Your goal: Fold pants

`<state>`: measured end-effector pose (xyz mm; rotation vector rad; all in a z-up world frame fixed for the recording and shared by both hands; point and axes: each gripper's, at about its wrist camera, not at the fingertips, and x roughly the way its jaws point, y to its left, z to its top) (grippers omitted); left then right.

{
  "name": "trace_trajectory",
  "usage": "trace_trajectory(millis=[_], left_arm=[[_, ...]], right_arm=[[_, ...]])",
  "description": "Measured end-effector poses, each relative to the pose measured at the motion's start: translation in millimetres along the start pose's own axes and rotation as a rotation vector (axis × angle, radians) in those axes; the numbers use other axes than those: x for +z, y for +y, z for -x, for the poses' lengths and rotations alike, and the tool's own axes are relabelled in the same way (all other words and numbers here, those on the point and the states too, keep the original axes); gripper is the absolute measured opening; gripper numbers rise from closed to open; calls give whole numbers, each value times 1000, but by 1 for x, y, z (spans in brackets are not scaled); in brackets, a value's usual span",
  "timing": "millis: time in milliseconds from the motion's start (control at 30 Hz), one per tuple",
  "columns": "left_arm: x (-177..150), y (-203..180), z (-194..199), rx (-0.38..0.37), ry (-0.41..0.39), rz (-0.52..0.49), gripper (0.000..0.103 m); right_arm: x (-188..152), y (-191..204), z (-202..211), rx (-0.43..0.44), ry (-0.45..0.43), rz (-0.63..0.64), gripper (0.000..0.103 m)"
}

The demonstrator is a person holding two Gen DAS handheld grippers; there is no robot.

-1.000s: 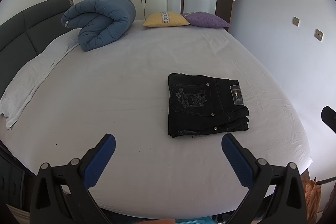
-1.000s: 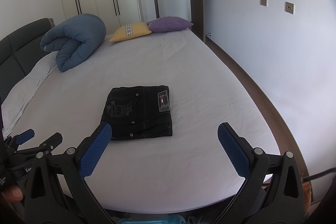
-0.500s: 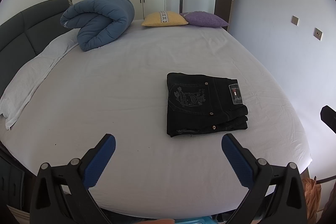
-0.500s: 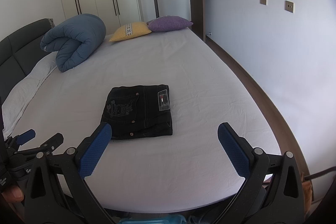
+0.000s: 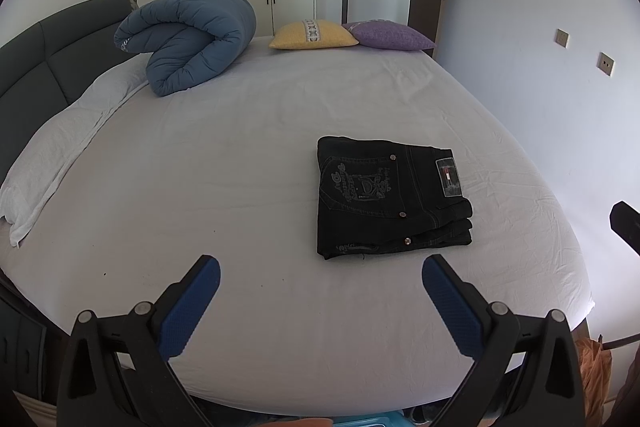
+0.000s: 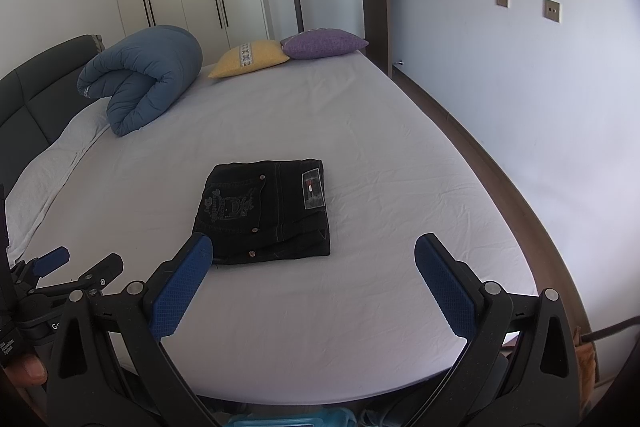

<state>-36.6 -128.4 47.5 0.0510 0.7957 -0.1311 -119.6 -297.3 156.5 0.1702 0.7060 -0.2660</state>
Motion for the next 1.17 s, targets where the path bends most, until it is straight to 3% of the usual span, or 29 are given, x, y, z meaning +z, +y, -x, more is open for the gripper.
trace_trajectory(millis=[1167], left_arm=[[-5,-2,-8,-20,22,1,103]], right_arm=[[-8,7,-1,4,9,-3,103]])
